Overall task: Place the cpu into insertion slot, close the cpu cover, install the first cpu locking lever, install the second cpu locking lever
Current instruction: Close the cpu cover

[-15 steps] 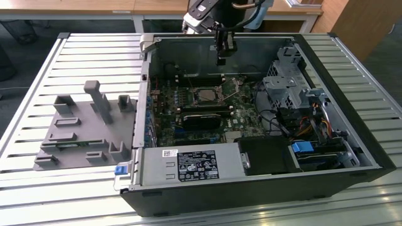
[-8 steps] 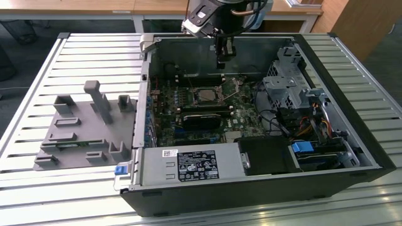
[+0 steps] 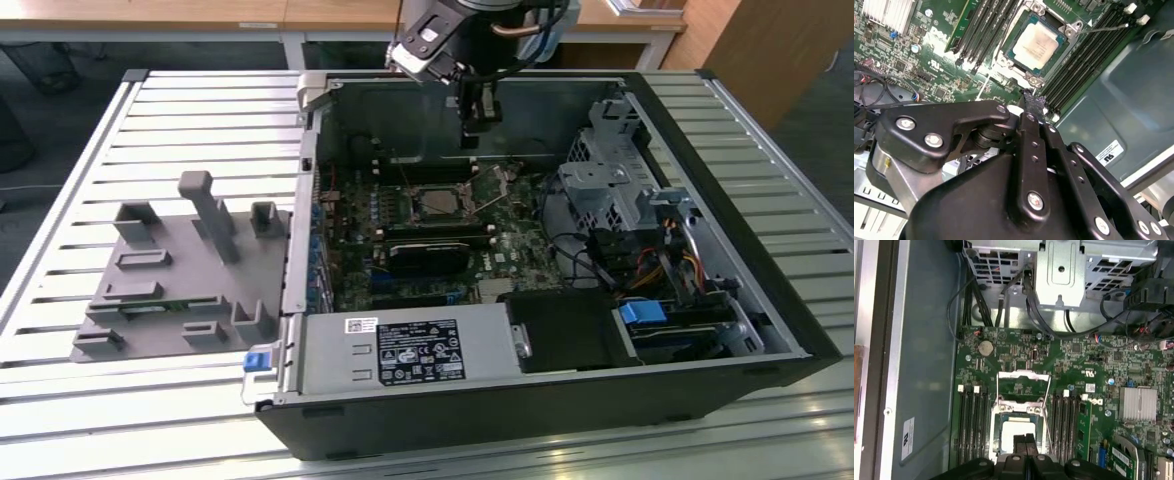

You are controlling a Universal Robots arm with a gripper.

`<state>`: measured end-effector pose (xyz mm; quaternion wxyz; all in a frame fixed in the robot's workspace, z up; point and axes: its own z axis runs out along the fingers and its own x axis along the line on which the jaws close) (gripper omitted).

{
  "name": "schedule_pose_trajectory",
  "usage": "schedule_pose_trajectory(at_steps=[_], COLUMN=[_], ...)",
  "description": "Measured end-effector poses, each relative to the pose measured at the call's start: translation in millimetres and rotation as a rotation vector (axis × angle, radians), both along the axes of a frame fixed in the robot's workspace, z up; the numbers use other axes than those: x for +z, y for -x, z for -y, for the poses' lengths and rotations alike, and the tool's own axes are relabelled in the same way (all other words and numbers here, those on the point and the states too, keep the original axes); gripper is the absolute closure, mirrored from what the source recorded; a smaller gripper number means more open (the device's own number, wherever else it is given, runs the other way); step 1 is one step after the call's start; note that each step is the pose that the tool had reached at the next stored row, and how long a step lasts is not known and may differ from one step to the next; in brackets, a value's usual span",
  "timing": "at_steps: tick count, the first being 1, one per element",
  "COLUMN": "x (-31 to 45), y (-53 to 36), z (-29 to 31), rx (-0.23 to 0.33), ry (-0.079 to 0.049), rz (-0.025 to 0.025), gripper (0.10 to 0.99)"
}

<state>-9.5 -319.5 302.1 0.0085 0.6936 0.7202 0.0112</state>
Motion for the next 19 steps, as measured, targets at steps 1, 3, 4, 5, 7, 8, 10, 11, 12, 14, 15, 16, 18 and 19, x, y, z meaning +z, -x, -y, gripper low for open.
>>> schedule_pose_trajectory(at_steps=[1,3,4,5,7,8,10,11,12,14,15,16,18,19], x=[-0.7,-3.1,-4.9,-6.7,-10.4,-12.2,-15.8,-17.6,-19.2,-21.2,-22.1,-23.0,-24.5,-25.1], y=[-1.2,-4.6,-5.5,-5.8,-5.8,-5.8,-6.1,-6.4,-7.2,-11.9,-14.7,-17.3,-21.5,-23.0], z=[0.0,0.0,0.0,0.0,0.2,0.3,0.4,0.3,0.3,0.3,0.3,0.3,0.3,0.3], rx=[0.0,0.0,0.0,0.0,0.0,0.0,0.0,0.0,0.0,0.0,0.0,0.0,0.0,0.0], ry=[0.0,0.0,0.0,0.0,0.0,0.0,0.0,0.0,0.0,0.0,0.0,0.0,0.0,0.0], rz=[-0.0001,-0.0006,-0.0007,-0.0007,-0.0007,-0.0007,-0.0007,-0.0007,-0.0006,-0.0014,-0.0019,-0.0023,-0.0027,-0.003], gripper=[0.98,0.98,0.98,0.98,0.98,0.98,0.98,0.98,0.98,0.98,0.98,0.98,0.98,0.98])
